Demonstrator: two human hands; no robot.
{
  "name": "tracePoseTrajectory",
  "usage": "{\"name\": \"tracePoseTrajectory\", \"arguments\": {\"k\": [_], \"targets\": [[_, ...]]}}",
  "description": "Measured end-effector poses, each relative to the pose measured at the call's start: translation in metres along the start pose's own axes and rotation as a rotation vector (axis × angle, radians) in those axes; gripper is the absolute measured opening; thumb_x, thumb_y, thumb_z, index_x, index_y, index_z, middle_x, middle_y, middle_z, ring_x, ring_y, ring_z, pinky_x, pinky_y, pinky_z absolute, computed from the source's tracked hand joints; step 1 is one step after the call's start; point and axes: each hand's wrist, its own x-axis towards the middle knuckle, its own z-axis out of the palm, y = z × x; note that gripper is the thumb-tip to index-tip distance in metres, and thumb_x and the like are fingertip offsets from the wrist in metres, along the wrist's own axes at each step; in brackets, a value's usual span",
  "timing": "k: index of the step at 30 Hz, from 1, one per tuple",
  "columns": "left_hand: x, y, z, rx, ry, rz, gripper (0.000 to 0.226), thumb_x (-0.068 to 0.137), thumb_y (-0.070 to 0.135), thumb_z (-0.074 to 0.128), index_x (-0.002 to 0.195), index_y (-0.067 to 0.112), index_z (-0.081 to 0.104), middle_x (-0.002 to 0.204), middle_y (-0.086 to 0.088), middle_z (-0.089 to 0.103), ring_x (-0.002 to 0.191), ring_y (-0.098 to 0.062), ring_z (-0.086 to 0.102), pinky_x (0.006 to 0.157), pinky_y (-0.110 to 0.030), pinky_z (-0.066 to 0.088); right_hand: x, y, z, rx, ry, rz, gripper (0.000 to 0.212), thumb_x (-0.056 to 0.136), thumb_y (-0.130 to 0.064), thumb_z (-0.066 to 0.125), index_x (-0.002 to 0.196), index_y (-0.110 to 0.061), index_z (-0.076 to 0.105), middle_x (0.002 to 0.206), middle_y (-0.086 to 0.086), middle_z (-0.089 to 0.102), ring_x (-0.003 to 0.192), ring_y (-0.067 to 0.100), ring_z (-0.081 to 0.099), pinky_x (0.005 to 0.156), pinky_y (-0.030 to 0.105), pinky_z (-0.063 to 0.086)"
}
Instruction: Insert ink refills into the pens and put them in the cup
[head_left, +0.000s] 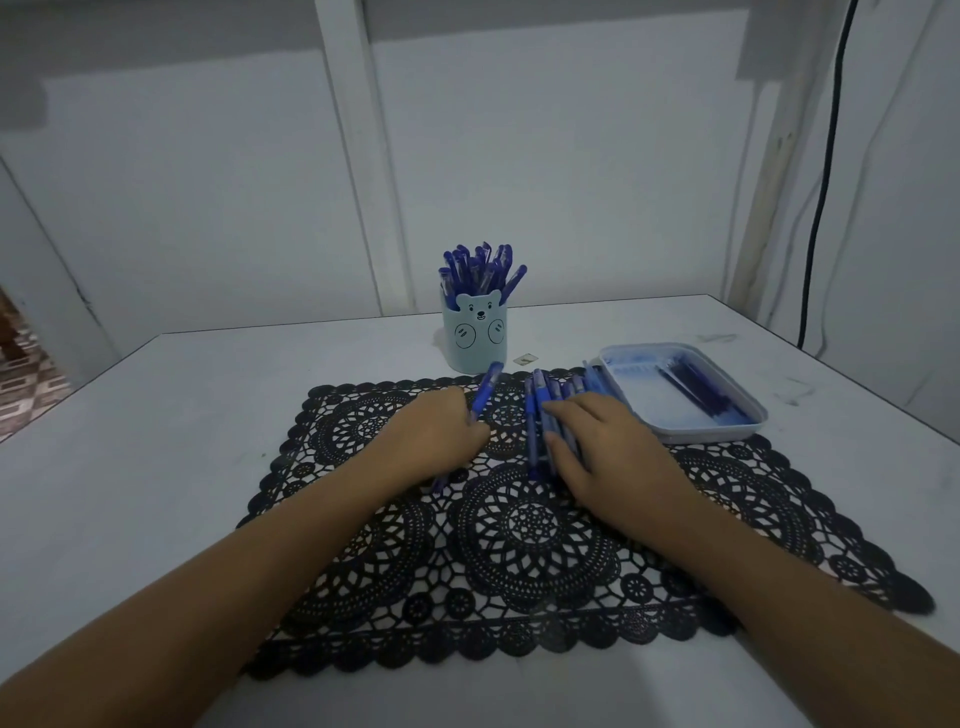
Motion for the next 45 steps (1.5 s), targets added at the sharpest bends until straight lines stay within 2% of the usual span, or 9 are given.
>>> {"name": "tracePoseTrajectory", "arguments": {"k": [4, 7, 13, 18, 23, 25, 36, 42, 45], "targets": [[-0.034, -0.015, -0.001, 0.012, 0.100, 0.222, 0.006, 0.095, 0.024, 0.040, 0.094, 0.019, 0.043, 0.081, 0.007, 0.048, 0.062, -0.006, 0.044, 0.053, -0.020, 0.035, -0.001, -0.012, -0.002, 0.020, 0.001, -0.116, 0.050, 0.087, -0.037, 0.041, 0.123, -0.006, 0.054, 0.115, 0.011, 0.059, 0.105, 0.026, 0.056, 0.089, 0.037, 0.048], [-0.052, -0.028, 0.006, 0.012, 0.112, 0.359, 0.008, 0.098, 0.024, 0.035, 0.101, 0.024, 0.042, 0.090, 0.008, 0.046, 0.075, -0.007, 0.046, 0.063, -0.018, 0.038, -0.004, -0.020, -0.002, -0.076, -0.031, -0.205, 0.051, 0.084, -0.041, 0.045, 0.123, -0.009, 0.052, 0.119, 0.009, 0.056, 0.106, 0.026, 0.056, 0.085, 0.039, 0.049], [-0.060, -0.050, 0.025, -0.057, 0.187, 0.549, 0.036, 0.092, 0.038, 0.024, 0.102, 0.020, 0.053, 0.090, 0.008, 0.047, 0.074, -0.011, 0.050, 0.072, -0.024, 0.039, -0.007, -0.026, -0.002, -0.306, 0.007, -0.304, 0.035, 0.083, -0.032, 0.049, 0.110, -0.012, 0.059, 0.108, 0.005, 0.059, 0.094, 0.024, 0.055, 0.070, 0.035, 0.046], [-0.064, -0.047, 0.026, 0.015, 0.276, 0.638, 0.033, 0.093, 0.022, 0.030, 0.101, 0.010, 0.059, 0.084, 0.001, 0.058, 0.070, -0.015, 0.054, 0.064, -0.028, 0.047, -0.010, -0.024, 0.009, -0.182, -0.080, -0.326, 0.034, 0.065, -0.008, 0.079, 0.095, -0.010, 0.062, 0.078, 0.004, 0.060, 0.064, 0.019, 0.056, 0.051, 0.030, 0.050], [-0.065, -0.048, 0.024, 0.028, 0.260, 0.643, 0.033, 0.090, 0.022, 0.031, 0.097, 0.012, 0.062, 0.081, 0.003, 0.059, 0.068, -0.015, 0.053, 0.060, -0.036, 0.049, -0.010, -0.028, 0.005, -0.120, -0.185, -0.288, 0.011, 0.087, -0.025, 0.048, 0.089, -0.020, 0.057, 0.066, -0.005, 0.054, 0.048, 0.011, 0.048, 0.035, 0.022, 0.036], [-0.065, -0.048, 0.024, 0.018, 0.245, 0.657, 0.034, 0.089, 0.022, 0.032, 0.096, 0.011, 0.062, 0.081, 0.001, 0.060, 0.069, -0.015, 0.054, 0.060, -0.037, 0.050, -0.012, -0.029, 0.004, -0.106, -0.220, -0.276, 0.026, 0.090, -0.033, 0.032, 0.087, -0.022, 0.055, 0.062, -0.007, 0.053, 0.044, 0.011, 0.047, 0.035, 0.021, 0.030], [-0.067, -0.051, 0.026, 0.017, 0.334, 0.627, 0.029, 0.092, 0.023, 0.034, 0.097, 0.015, 0.061, 0.082, 0.006, 0.053, 0.068, -0.011, 0.048, 0.061, -0.029, 0.043, -0.009, -0.024, -0.011, 0.020, -0.289, -0.119, 0.047, 0.082, -0.068, 0.017, 0.105, -0.035, 0.042, 0.053, -0.012, 0.045, 0.047, 0.000, 0.041, 0.046, 0.020, 0.038], [-0.063, -0.054, 0.026, -0.032, 0.406, 0.546, 0.028, 0.089, 0.036, 0.039, 0.096, 0.017, 0.059, 0.078, 0.009, 0.050, 0.067, -0.009, 0.047, 0.059, -0.024, 0.042, -0.008, -0.022, -0.021, 0.150, -0.258, -0.005, 0.034, 0.094, -0.034, 0.026, 0.093, -0.017, 0.056, 0.086, -0.006, 0.052, 0.080, 0.007, 0.048, 0.075, 0.024, 0.036], [-0.064, -0.054, 0.025, -0.039, 0.411, 0.546, 0.029, 0.089, 0.038, 0.039, 0.096, 0.018, 0.059, 0.077, 0.008, 0.051, 0.066, -0.009, 0.047, 0.057, -0.024, 0.044, -0.008, -0.020, -0.015, 0.212, -0.162, -0.001, 0.042, 0.094, -0.041, 0.027, 0.092, -0.018, 0.062, 0.088, -0.006, 0.054, 0.084, 0.006, 0.049, 0.078, 0.024, 0.036]]}}
